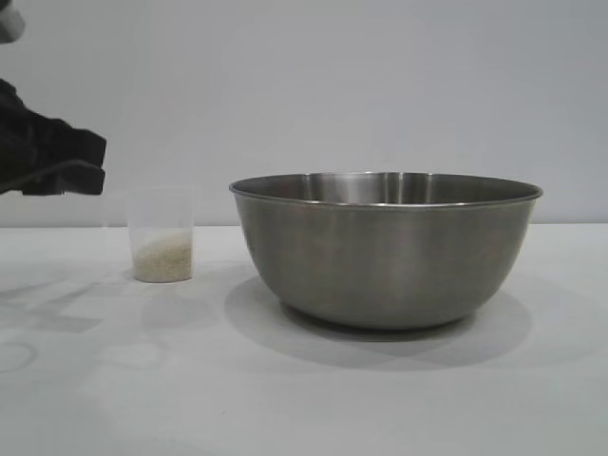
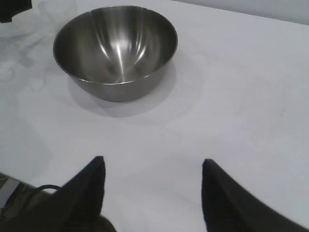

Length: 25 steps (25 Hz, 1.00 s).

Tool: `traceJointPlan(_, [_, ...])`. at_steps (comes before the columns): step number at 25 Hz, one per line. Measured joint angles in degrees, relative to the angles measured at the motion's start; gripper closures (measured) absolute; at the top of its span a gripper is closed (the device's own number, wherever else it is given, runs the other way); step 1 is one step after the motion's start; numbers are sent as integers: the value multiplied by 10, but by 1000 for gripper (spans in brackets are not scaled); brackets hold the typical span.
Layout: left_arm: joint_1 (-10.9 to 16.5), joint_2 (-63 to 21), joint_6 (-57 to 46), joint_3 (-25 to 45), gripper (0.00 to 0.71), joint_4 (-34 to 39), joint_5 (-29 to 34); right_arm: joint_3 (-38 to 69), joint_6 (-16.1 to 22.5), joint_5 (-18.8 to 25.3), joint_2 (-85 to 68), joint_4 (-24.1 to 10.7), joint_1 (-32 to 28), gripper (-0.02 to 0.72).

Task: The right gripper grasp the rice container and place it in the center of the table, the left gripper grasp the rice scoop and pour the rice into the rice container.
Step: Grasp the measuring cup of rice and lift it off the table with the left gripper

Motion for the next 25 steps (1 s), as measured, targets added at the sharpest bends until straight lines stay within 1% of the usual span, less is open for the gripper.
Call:
traceJointPlan(3, [0, 12, 3, 0, 455, 0, -8, 0, 0, 0, 0, 0, 0, 329])
traceJointPlan(7, [0, 28, 13, 0, 455, -1, -38, 0, 0, 0, 0, 0, 0, 329])
traceJointPlan(14, [0, 70, 16, 0, 455, -3, -58, 0, 0, 0, 0, 0, 0, 329])
traceJointPlan(19, [0, 100, 16, -8, 455, -5, -60, 0, 0, 0, 0, 0, 0, 329])
traceJointPlan(25, [0, 124, 16, -34, 455, -16, -60, 0, 0, 0, 0, 0, 0, 329])
